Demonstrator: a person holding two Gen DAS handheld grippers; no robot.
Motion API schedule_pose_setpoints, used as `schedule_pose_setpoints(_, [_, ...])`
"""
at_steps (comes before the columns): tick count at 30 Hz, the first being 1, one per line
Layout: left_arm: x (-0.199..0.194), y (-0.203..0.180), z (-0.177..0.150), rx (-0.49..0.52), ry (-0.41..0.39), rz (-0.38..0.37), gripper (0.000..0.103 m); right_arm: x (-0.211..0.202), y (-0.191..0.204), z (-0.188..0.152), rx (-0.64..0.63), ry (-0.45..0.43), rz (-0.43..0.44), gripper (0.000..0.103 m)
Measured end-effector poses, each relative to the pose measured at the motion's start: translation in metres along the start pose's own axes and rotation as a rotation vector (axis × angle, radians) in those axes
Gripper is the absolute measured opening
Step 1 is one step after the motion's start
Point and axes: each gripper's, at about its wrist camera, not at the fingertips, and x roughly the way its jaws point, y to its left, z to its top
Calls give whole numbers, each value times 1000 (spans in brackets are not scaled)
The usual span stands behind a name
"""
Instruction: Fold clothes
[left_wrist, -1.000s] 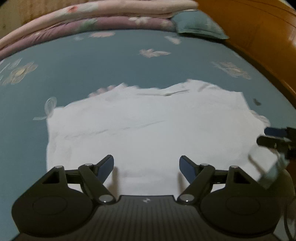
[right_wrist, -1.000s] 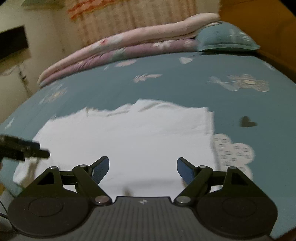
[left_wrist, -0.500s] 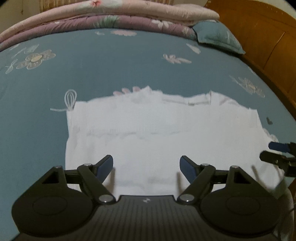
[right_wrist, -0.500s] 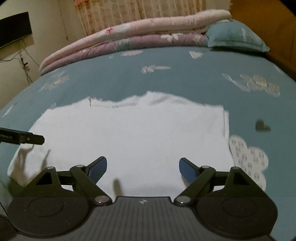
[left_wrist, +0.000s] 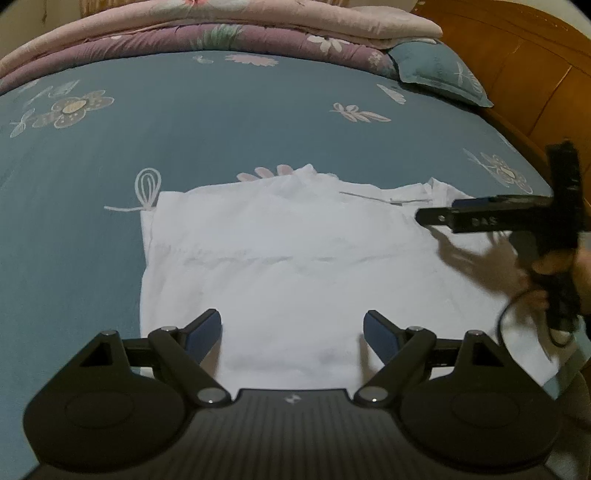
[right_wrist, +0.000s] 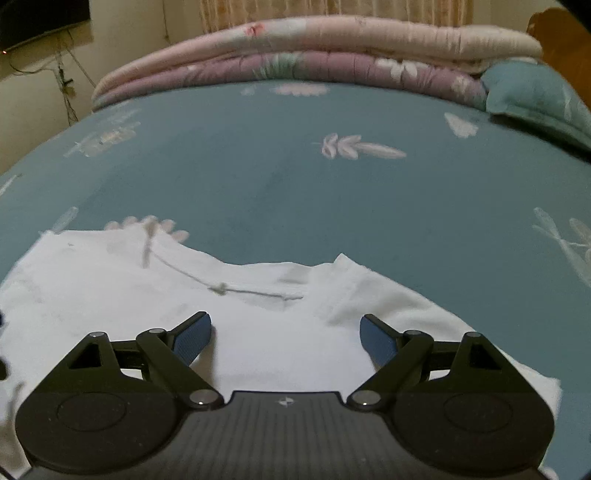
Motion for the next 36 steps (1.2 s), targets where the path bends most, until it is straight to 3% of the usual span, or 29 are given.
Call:
schedule_pose_setpoints(7, [6, 7, 0, -9, -3, -24, 88, 9, 3, 19, -29, 30, -30, 103])
schedule_pose_setpoints(12, [10, 7, -1, 2, -4, -39, 92, -4, 17, 12, -38, 42, 17, 103])
schedule_pose_setpoints(18, [4, 10, -1, 11, -14, -54, 94, 16, 18, 29, -28, 71, -45, 103])
schedule_pose_setpoints(20, [-3, 11, 0, 27, -28, -51, 94, 6, 31, 39, -79, 25, -6, 103])
schedule_pose_setpoints(23, [-10, 13, 1, 60, -31, -30, 94, 7, 58, 54, -183, 31, 32, 103])
schedule_pose_setpoints(29, [-13, 11, -4, 137, -7, 14, 94, 47, 96, 74, -263, 73, 108, 103])
schedule_pose_setpoints(32, [-11, 12, -5, 141, 3, 21, 94, 74, 106, 74, -293, 124, 62, 103])
schedule_pose_setpoints(36, [-8, 15, -3, 126, 11, 24, 94, 85, 106, 76, -268, 86, 54, 103])
